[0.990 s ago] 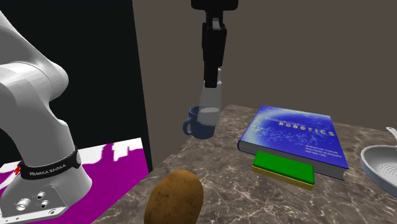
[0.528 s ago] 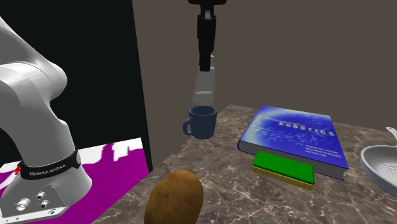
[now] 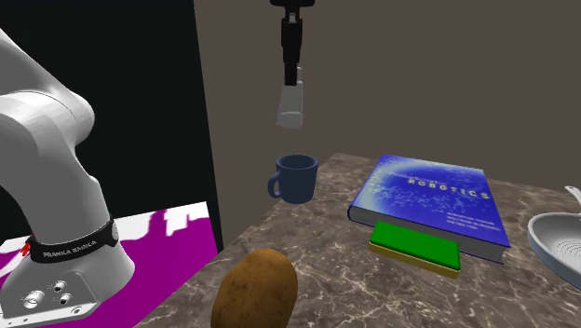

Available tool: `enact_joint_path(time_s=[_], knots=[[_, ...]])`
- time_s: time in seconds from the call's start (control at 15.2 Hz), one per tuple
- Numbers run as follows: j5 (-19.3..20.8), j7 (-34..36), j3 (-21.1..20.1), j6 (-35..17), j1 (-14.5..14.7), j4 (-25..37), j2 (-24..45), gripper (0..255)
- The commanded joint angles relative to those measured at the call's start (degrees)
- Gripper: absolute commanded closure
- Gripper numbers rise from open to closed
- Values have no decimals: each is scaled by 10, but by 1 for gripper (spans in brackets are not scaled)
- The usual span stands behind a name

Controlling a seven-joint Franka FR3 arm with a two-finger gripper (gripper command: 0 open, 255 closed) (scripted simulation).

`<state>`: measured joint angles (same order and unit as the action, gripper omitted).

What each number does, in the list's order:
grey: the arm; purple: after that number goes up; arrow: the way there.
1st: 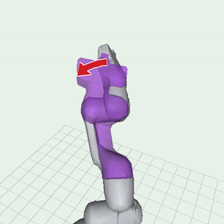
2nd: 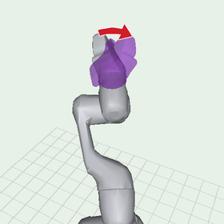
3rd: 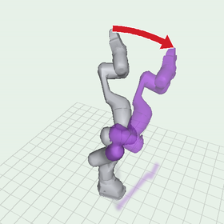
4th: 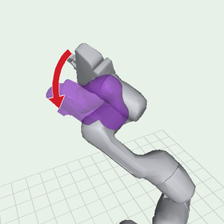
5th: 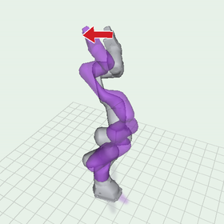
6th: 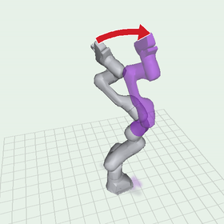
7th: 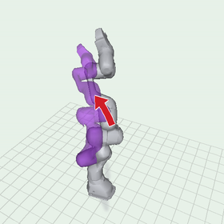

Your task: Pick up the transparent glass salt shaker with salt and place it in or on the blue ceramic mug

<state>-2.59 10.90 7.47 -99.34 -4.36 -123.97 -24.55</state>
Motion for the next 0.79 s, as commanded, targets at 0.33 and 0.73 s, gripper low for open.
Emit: enact_joint_path(time_s=[0.33, 0.73], knots=[[-14, 42, -31, -22, 17, -9, 11, 255], [-15, 38, -31, -69, 17, -53, 12, 255]])
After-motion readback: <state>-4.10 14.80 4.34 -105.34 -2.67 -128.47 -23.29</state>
